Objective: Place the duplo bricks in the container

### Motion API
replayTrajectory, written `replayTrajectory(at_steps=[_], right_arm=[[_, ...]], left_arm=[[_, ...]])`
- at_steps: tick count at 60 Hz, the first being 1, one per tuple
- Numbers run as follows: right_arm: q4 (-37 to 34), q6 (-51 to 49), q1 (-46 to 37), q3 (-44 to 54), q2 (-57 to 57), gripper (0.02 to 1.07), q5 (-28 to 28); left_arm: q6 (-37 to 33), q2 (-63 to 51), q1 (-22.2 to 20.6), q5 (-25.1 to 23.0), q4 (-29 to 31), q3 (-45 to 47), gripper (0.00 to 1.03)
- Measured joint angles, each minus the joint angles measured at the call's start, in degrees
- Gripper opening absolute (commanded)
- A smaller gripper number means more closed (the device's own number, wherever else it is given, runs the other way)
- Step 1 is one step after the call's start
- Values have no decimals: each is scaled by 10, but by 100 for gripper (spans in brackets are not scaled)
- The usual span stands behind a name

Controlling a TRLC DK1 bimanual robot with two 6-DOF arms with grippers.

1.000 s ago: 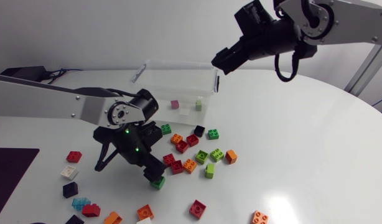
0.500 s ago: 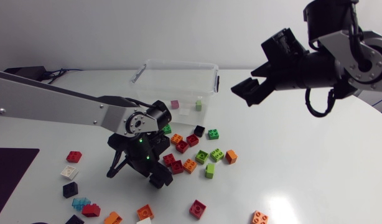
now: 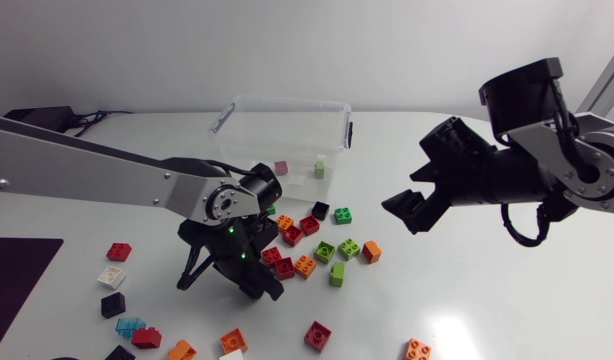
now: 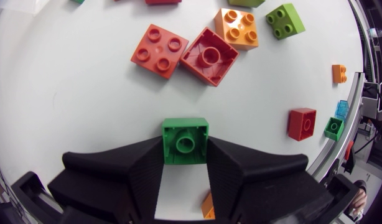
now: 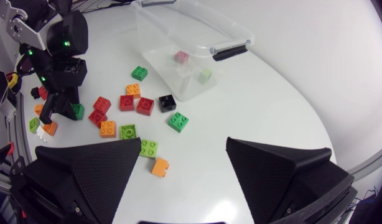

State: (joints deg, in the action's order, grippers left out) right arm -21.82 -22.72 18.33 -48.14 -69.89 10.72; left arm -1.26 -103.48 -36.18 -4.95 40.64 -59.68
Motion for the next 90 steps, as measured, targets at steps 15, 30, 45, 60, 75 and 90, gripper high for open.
replayTrajectory(at_steps=[15,30,45,60,75,90], right_arm=[[-24,17,20,0,-63,97,-33],[-35,44,34,-2,-148,93,-48],[-37,68,41,-21,-221,82,-61],[-21,89,61,-40,-271,67,-72],[-5,97,76,-57,-322,35,-92],[-10,99,78,-61,-327,32,-96]], left_arm=[[-2,83,15,6,22,1,19],[-10,154,31,8,31,-12,19],[-25,193,68,10,17,-70,19],[-41,199,94,10,-85,-86,19],[-52,201,106,10,-148,-101,19],[-63,157,130,-2,-173,-169,20]])
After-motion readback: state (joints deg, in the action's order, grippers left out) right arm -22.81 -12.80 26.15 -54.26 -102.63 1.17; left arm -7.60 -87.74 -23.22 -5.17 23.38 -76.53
